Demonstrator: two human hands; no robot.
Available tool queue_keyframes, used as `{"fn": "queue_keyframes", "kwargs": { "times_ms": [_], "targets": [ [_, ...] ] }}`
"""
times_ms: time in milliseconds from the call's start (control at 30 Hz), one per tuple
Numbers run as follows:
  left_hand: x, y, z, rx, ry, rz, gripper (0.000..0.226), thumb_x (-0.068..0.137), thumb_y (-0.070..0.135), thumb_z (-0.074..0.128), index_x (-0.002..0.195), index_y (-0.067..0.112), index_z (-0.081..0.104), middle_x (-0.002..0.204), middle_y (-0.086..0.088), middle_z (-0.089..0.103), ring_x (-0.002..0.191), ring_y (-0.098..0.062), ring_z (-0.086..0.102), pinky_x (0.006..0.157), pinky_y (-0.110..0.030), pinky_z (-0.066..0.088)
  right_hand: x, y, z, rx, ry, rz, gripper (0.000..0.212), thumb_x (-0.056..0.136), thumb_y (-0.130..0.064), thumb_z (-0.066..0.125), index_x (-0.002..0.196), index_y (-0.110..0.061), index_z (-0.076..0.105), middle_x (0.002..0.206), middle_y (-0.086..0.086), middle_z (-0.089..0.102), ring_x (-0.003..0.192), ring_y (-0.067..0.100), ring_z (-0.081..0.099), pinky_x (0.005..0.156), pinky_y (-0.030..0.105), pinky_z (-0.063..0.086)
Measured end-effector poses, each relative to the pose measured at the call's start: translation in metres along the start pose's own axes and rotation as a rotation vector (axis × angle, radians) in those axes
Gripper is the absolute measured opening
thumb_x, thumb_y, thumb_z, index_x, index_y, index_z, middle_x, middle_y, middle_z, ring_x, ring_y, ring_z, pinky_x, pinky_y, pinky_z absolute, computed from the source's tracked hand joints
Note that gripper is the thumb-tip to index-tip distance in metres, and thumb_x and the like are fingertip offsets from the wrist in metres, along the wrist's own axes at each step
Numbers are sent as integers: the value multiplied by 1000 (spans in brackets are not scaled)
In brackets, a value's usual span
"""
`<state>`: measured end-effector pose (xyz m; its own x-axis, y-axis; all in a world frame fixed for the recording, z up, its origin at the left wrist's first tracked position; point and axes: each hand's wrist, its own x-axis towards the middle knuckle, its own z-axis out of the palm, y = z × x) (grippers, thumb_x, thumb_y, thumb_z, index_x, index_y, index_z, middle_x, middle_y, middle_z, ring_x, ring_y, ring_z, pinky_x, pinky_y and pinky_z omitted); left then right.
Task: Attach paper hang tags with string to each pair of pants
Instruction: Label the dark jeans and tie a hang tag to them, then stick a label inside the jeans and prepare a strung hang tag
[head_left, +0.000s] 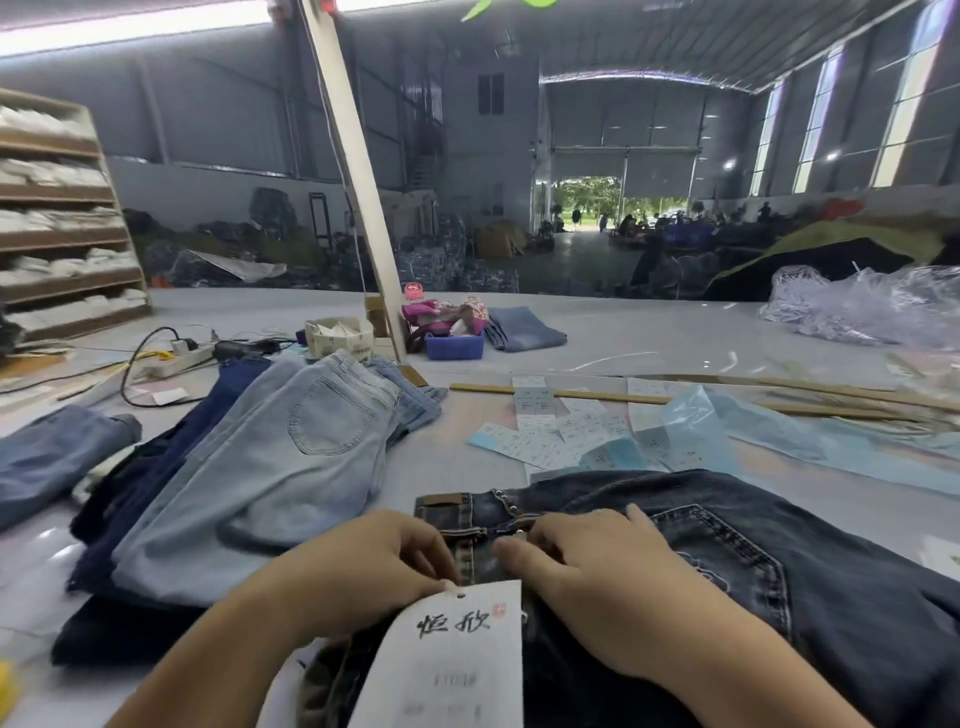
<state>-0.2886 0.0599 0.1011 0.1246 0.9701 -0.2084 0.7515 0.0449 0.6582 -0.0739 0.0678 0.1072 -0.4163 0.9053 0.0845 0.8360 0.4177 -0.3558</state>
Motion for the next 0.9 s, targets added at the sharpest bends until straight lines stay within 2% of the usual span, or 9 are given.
{"fn": "queue_keyframes", "kwargs": {
  "times_ms": [133, 267, 400, 467, 500, 567, 633, 767, 900],
  "targets": [
    [1, -3, 12, 185, 166, -23, 9, 81, 41, 65, 87, 36, 69, 78, 23, 68, 77, 9, 61, 71, -13, 45, -10, -3, 4, -147, -40, 6, 60, 88, -73, 13, 84, -28, 53, 101, -13, 57, 102, 12, 45, 94, 39, 30],
    [4, -9, 13, 324, -25, 77, 26, 86, 46, 62, 110, 36, 65, 110, 14, 65, 100, -4, 60, 93, -23, 47, -9, -11, 5, -294, -185, 30, 76, 81, -80, 11, 126, -33, 52, 137, -10, 47, 132, 13, 32, 106, 43, 24],
    [-1, -37, -45, -417, -439, 37, 45, 81, 21, 73, 125, 15, 62, 125, -4, 66, 108, -11, 62, 94, -25, 48, 0, -20, -23, -139, -240, 39, 55, 80, -85, 23, 82, -41, 55, 105, -14, 57, 101, 8, 52, 80, 31, 39],
    [11, -55, -59, -673, -300, -44, 37, 85, 10, 71, 120, 5, 63, 118, -12, 69, 101, -21, 65, 86, -32, 52, 8, -29, -36, -109, -244, 34, 58, 81, -85, 24, 80, -35, 53, 97, -13, 58, 89, 6, 53, 72, 28, 41],
    [24, -65, -57, -647, -79, -100, 26, 86, 10, 69, 111, 5, 65, 106, -11, 71, 91, -21, 65, 78, -33, 51, 15, -34, -40, -126, -242, 20, 61, 81, -85, 23, 83, -33, 54, 95, -12, 59, 87, 6, 54, 72, 29, 42],
    [53, -86, -44, -124, 379, -194, 15, 89, 27, 62, 96, 14, 63, 96, -5, 68, 84, -21, 62, 76, -30, 47, 30, -47, -44, -157, -231, -8, 65, 82, -84, 24, 91, -29, 56, 93, -8, 59, 84, 10, 54, 69, 32, 42],
    [72, -104, -32, 433, 602, -215, 32, 90, 48, 51, 110, 24, 59, 117, 1, 63, 106, -21, 61, 89, -32, 48, 47, -60, -42, -190, -225, -45, 63, 82, -83, 28, 99, -29, 56, 99, -5, 59, 86, 12, 52, 65, 32, 38],
    [102, -155, -36, 718, 524, -410, 72, 83, 55, 53, 143, 24, 29, 148, -4, 33, 135, -28, 34, 110, -41, 32, 84, -78, -26, -223, -272, -100, 62, 81, -81, 34, 107, -29, 55, 97, -3, 53, 88, 14, 47, 63, 28, 32],
    [128, -191, -56, 712, 470, -656, 120, 68, 81, 54, 155, 22, -4, 160, -14, 1, 144, -42, 9, 111, -58, 18, 118, -69, 4, -224, -376, -35, 63, 88, -73, 39, 125, -25, 54, 128, 2, 57, 111, 18, 53, 89, 35, 38]
  ]
}}
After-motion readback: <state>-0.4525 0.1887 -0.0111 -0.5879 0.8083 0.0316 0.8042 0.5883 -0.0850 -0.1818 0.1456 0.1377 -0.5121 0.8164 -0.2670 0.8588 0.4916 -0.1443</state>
